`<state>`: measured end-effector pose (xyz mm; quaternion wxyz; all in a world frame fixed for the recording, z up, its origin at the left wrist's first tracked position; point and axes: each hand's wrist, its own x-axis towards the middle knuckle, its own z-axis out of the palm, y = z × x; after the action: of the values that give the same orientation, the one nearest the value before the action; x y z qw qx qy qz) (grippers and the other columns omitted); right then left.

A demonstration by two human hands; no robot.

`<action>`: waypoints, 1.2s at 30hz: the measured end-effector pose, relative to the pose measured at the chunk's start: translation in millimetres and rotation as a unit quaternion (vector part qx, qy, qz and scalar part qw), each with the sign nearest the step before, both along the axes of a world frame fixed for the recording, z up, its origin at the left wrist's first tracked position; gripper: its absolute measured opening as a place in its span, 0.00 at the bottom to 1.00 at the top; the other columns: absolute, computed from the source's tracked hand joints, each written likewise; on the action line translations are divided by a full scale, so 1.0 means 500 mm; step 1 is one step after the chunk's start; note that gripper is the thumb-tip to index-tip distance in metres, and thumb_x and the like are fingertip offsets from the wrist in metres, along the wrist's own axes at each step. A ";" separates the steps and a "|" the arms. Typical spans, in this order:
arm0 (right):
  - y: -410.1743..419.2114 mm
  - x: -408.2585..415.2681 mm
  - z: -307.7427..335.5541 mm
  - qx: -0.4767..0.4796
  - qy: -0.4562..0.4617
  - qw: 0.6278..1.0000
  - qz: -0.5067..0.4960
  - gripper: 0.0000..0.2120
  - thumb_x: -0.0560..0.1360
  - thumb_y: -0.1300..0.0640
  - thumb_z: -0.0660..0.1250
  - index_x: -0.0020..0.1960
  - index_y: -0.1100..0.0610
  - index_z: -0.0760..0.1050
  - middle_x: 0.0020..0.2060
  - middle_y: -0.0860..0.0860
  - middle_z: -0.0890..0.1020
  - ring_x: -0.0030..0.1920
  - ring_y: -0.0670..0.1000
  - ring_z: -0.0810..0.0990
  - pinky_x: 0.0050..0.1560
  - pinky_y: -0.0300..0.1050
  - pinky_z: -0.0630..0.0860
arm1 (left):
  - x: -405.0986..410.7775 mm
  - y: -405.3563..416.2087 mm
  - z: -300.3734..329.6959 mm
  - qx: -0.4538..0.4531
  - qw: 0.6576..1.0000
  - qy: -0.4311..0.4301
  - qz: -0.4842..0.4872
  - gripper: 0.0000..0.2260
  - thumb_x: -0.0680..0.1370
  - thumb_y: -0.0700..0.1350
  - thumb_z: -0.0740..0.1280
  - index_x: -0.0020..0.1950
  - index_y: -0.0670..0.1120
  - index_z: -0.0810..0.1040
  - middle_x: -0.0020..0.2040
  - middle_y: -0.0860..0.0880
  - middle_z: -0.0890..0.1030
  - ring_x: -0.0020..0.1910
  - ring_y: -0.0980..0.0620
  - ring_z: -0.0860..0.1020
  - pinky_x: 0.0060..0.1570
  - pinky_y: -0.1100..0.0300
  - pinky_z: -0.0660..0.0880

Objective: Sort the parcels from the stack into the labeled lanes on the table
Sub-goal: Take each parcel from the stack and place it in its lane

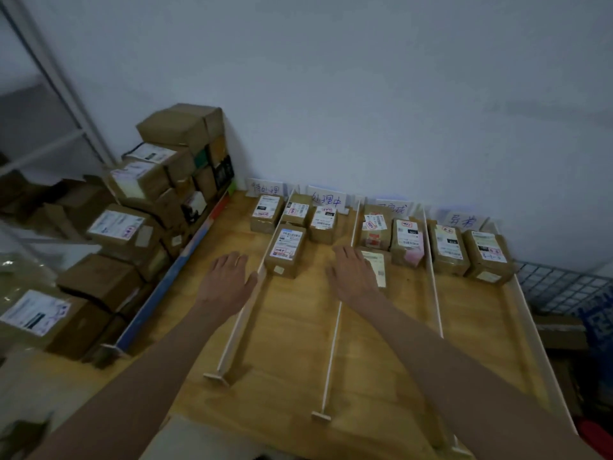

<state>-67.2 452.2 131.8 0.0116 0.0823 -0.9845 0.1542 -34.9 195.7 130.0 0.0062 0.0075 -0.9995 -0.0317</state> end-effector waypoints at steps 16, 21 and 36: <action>-0.492 0.023 0.075 -0.015 0.027 0.995 0.094 0.21 0.83 0.48 0.55 0.73 0.57 0.64 0.68 0.55 0.70 0.69 0.56 0.69 0.67 0.52 0.67 | 0.112 -0.448 0.094 -0.015 0.997 0.038 0.062 0.20 0.82 0.55 0.54 0.71 0.48 0.69 0.69 0.47 0.72 0.68 0.46 0.70 0.70 0.50 0.64; -0.612 0.016 0.083 -0.012 0.027 0.996 0.089 0.21 0.83 0.48 0.55 0.71 0.57 0.65 0.67 0.55 0.71 0.68 0.57 0.69 0.66 0.52 0.69 | 0.111 -0.577 0.108 -0.012 0.997 0.028 0.075 0.22 0.82 0.56 0.54 0.71 0.46 0.67 0.71 0.45 0.71 0.70 0.45 0.68 0.73 0.48 0.62; -0.850 -0.239 0.123 -0.070 0.019 0.995 0.067 0.21 0.83 0.48 0.55 0.71 0.57 0.65 0.66 0.56 0.73 0.66 0.58 0.72 0.61 0.54 0.73 | -0.194 -0.791 0.146 -0.021 0.996 0.057 0.060 0.25 0.84 0.58 0.52 0.75 0.45 0.66 0.73 0.44 0.69 0.72 0.44 0.67 0.74 0.48 0.59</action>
<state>-186.6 27.2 193.5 0.0260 0.1505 -0.9631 0.2218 -131.8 -199.8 203.2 0.0652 0.0650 -0.9957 -0.0108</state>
